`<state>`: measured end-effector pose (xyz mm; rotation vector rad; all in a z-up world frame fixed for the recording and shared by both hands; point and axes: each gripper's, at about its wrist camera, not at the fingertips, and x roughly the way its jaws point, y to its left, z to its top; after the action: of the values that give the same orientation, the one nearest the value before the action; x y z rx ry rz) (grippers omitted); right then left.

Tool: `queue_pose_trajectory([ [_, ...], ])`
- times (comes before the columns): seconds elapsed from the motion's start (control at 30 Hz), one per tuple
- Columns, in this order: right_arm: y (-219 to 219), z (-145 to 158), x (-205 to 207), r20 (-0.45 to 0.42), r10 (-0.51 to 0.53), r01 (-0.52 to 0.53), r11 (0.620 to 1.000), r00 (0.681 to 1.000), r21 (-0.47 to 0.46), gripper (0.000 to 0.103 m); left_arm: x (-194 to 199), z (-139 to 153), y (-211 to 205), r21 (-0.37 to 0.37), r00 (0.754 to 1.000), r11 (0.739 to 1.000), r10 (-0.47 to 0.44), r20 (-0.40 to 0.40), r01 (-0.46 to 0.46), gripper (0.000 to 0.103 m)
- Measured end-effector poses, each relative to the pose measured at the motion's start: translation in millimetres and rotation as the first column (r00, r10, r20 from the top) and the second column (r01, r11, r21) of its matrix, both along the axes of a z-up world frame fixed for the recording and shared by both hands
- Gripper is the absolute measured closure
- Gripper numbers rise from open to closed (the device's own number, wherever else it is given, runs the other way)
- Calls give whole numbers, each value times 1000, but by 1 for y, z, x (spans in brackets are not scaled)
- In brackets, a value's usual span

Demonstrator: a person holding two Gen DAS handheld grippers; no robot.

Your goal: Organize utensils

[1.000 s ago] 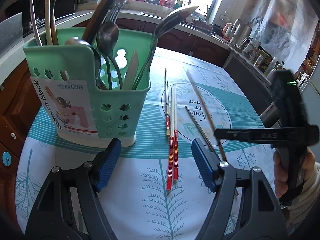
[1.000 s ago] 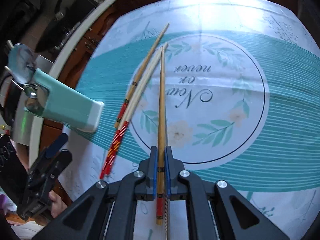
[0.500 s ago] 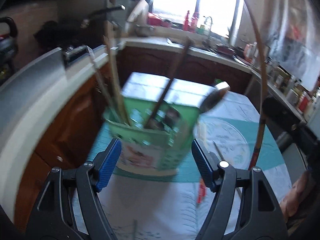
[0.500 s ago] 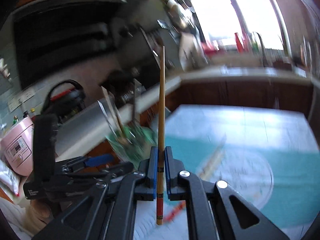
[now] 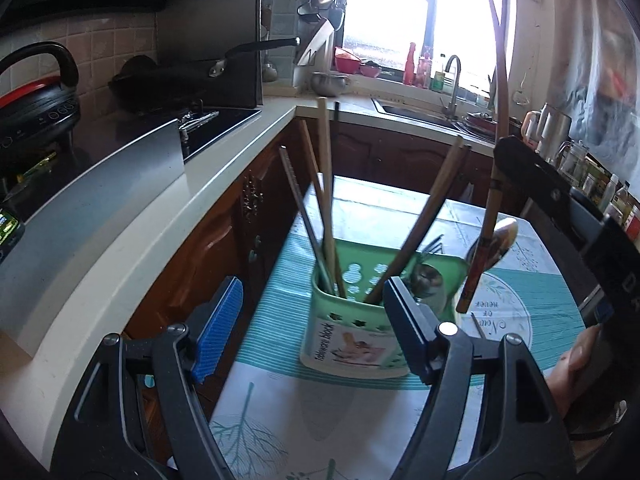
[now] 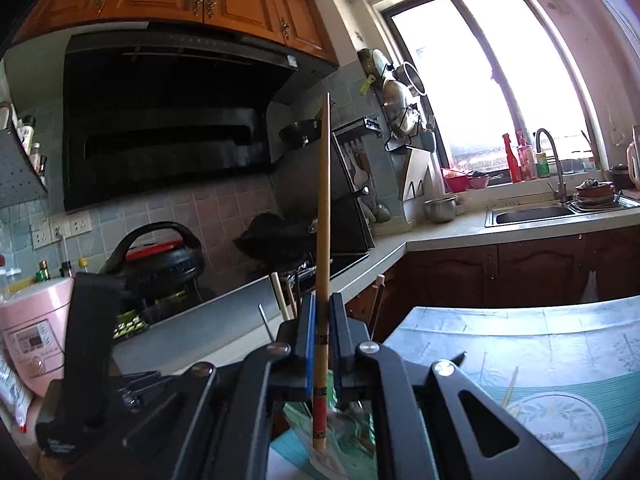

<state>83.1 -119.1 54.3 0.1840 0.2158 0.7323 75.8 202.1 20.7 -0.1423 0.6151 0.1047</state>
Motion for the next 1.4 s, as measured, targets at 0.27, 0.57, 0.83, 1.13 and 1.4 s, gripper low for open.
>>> queue_pose_trajectory([
  [0.27,20,-9,11,28,-42,41,999,999,23,97,12,-17,15,-11,1000,1000,18,-25,-18,32],
  [0.57,35,-20,20,40,-85,84,996,996,23,97,13,-31,15,-7,999,1000,14,-43,-14,32],
  [0.83,38,-27,26,36,-100,99,995,994,22,97,17,-43,20,-23,998,999,24,-65,-25,32],
  [1.13,47,-32,30,53,-98,97,995,994,19,97,16,-43,30,-32,997,998,46,-55,-48,32],
  [1.4,57,-40,33,36,-65,65,998,997,9,97,16,-39,33,-38,997,997,60,-40,-62,32],
])
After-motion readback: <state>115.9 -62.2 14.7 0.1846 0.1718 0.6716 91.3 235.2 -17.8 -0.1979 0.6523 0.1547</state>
